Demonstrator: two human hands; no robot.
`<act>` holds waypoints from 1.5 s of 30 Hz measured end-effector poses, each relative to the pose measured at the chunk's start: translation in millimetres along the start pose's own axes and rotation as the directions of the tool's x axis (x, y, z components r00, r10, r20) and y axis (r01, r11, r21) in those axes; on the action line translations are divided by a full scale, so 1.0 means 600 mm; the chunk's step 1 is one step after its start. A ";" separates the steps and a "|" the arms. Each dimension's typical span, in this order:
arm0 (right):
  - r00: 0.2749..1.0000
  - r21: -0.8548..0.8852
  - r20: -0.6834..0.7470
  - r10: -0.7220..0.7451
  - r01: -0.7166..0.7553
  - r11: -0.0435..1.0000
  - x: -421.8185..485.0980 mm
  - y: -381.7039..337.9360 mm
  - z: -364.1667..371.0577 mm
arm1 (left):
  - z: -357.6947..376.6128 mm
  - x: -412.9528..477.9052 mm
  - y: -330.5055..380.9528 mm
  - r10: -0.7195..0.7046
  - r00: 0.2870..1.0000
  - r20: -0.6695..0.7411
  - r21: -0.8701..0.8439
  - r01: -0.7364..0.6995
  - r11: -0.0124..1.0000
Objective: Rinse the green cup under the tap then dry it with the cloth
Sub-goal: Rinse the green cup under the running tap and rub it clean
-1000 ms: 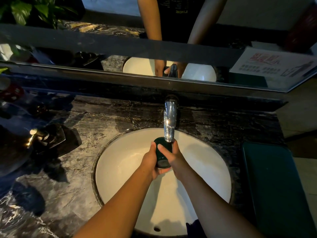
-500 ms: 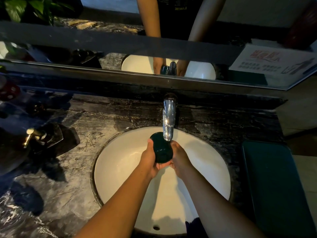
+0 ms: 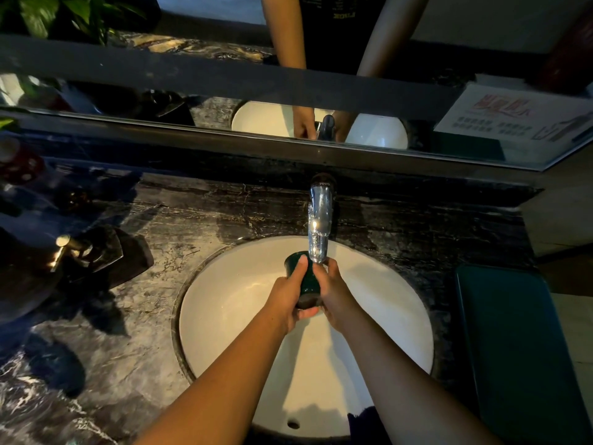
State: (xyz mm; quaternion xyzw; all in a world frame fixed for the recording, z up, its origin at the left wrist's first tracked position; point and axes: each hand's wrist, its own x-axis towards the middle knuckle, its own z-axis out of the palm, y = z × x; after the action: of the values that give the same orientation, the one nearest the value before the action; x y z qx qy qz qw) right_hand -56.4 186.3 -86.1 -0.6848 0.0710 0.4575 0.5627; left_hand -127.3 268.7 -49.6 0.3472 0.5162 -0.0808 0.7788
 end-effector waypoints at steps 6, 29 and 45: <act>1.000 0.079 -0.005 -0.014 0.014 0.997 -0.003 0.002 0.008 | -0.003 -0.006 0.007 -0.051 0.998 0.021 -0.019 0.051 0.999; 0.985 -0.090 -0.003 -0.173 0.172 0.981 -0.022 0.000 0.012 | 0.009 0.005 0.001 0.054 0.997 -0.059 0.214 -0.041 0.976; 0.990 -0.149 -0.029 -0.136 0.130 0.980 -0.012 -0.024 0.008 | 0.006 0.013 0.008 0.022 0.999 -0.028 0.146 -0.018 0.989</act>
State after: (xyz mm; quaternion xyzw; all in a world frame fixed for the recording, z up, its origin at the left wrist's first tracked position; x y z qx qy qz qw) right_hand -54.4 192.5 -70.2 -0.7364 0.0021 0.4095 0.5385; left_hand -118.9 272.0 -53.4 0.4096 0.5168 -0.1055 0.7443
